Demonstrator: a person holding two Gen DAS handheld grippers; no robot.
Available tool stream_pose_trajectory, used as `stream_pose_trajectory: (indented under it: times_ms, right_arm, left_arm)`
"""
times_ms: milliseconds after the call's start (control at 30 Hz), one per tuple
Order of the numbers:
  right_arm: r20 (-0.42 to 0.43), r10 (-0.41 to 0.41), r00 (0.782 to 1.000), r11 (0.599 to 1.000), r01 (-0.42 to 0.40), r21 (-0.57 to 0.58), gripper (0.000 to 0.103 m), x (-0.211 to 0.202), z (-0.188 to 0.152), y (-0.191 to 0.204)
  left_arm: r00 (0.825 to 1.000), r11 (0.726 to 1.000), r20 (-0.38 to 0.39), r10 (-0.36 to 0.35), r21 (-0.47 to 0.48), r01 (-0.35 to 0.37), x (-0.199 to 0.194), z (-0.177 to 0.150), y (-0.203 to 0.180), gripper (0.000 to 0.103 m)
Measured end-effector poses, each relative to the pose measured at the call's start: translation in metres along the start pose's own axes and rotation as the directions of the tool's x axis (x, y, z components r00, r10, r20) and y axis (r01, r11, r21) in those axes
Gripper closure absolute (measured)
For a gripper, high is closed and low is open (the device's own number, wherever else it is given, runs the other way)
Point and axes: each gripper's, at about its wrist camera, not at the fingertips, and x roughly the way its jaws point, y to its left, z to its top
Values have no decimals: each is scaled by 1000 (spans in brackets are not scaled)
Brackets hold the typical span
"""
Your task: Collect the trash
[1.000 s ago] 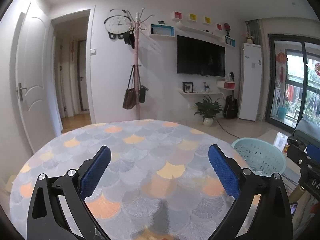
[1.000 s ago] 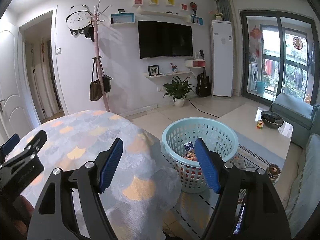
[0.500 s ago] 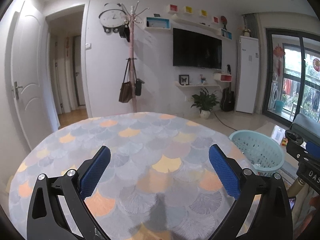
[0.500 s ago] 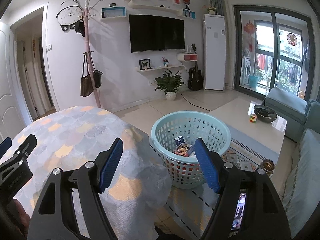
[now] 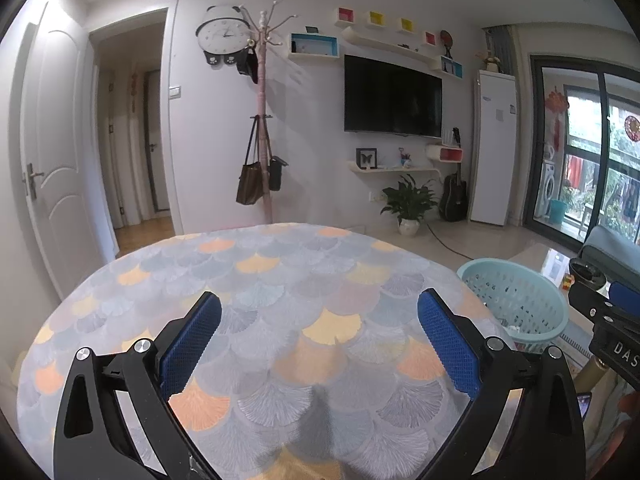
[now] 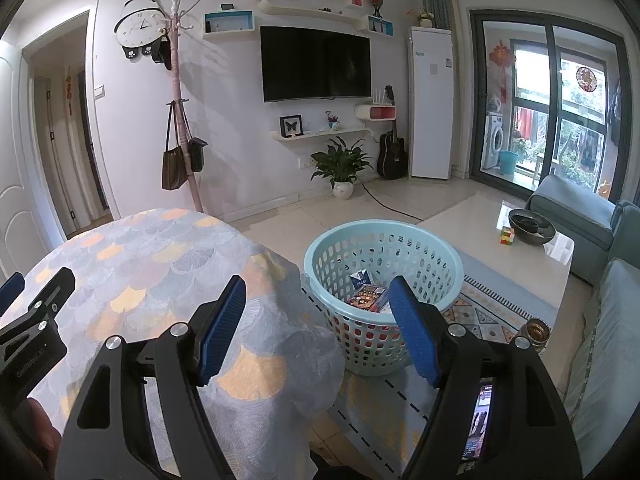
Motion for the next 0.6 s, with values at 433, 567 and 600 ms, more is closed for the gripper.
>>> stream_pose_trajectory:
  times_ms: [433,567,600]
  right_arm:
    - [-13,5,1000,1000,-5,-2,33,2,-1,-2]
    - [-14,6,1000,1000,-6,-3,33,3,-1,-3]
    - [-13,5,1000,1000,-5,-5,33,3,-1,-3]
  left_arm:
    - [1000,1000,-3,-5,-2,5,1,0,0,8]
    - [1000,1000,-8,-9,0,9,1,0,-1,8]
    - [1000,1000,-8,-9,0,9,1,0,-1,8]
